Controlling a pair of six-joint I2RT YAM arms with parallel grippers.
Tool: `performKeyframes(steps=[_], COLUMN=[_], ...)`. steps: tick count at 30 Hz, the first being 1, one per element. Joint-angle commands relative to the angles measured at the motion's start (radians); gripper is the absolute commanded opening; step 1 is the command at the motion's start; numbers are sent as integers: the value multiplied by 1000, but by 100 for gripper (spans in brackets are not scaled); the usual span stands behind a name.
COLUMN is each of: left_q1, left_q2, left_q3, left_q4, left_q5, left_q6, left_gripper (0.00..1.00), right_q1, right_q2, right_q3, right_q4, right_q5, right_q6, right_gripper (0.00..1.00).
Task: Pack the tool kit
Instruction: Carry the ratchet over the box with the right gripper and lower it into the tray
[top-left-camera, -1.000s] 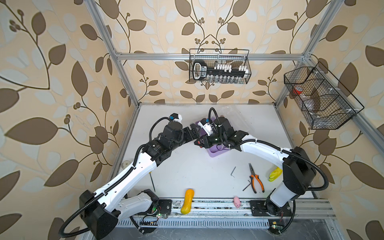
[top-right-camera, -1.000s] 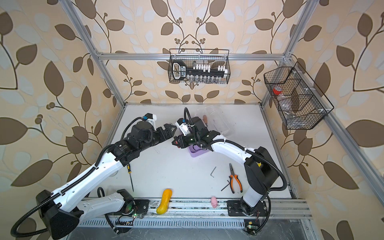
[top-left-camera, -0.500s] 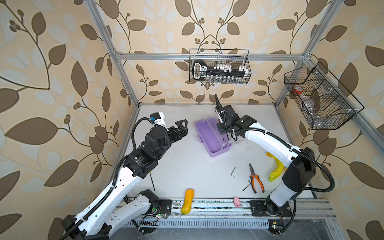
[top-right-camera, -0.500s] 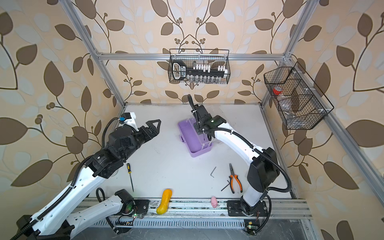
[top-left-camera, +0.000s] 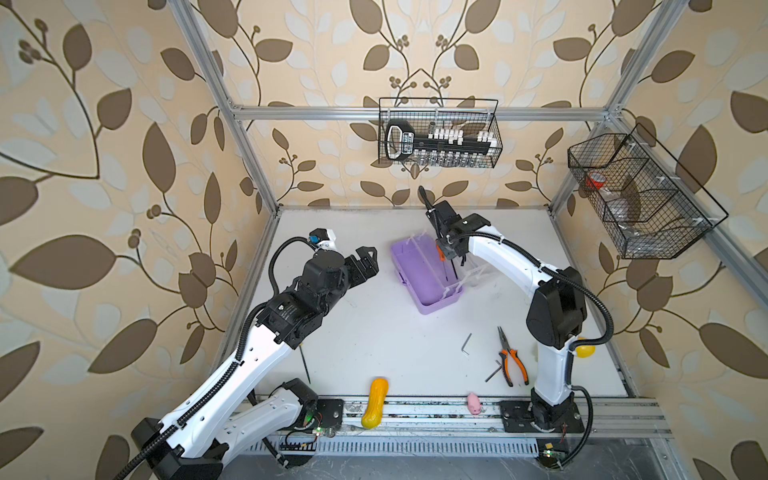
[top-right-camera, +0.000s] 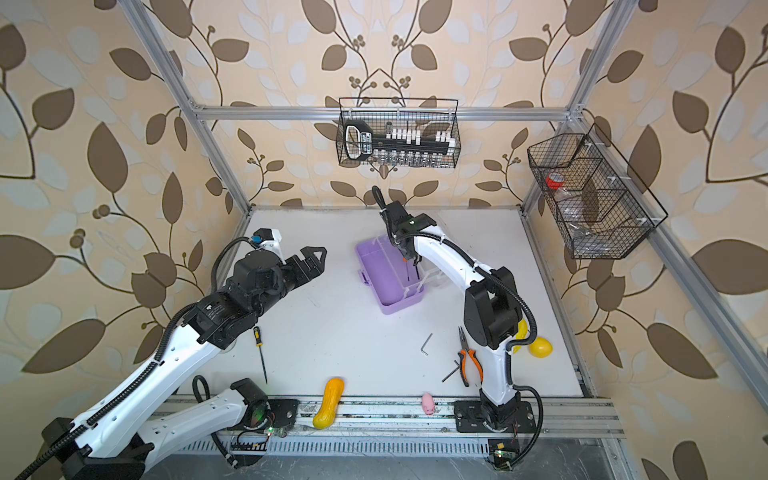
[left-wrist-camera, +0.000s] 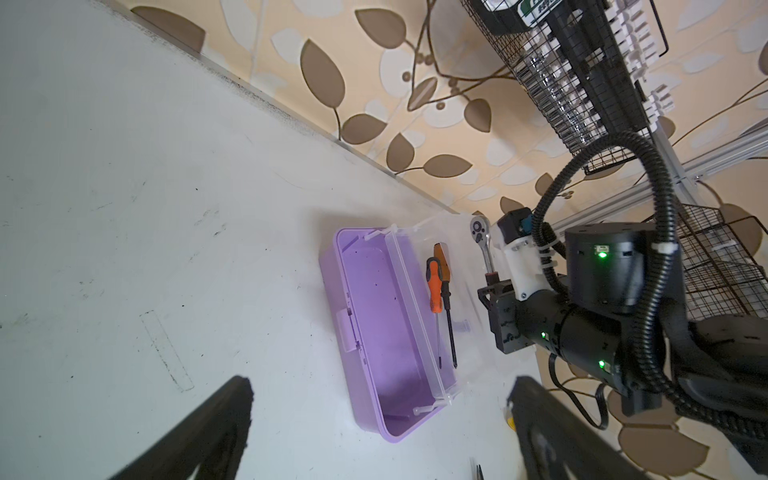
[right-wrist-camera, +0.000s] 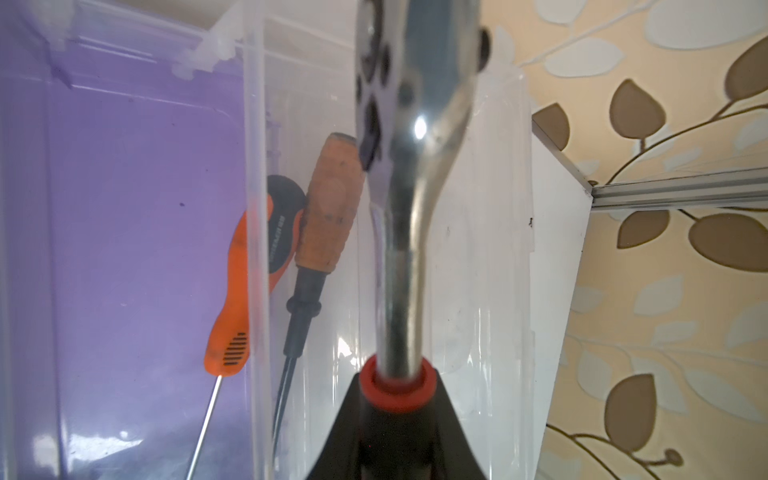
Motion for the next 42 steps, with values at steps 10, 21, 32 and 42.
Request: performKeyframes(steps=[10,21,32,42], left_q1=[25,34,51,60], left_q2=[-2,9,21,49], left_q3=[13,11,1,-14], left_q4=[-4,-2,-13,1], left_q5=[-9,-2,-12,13], left_q6=[4,-4,-1,-15], left_gripper=[99,99,99,99], right_q1=[-11,-20,-122,-212], right_q2=[9,2,-288,-309], right_q3=[41,32,-100,-192], right_q4=[-9,-9,137,237], right_q5=[-5,-58,-428,-640], right_q6=[-31,-18,160,192], right_gripper=[22,27,28,9])
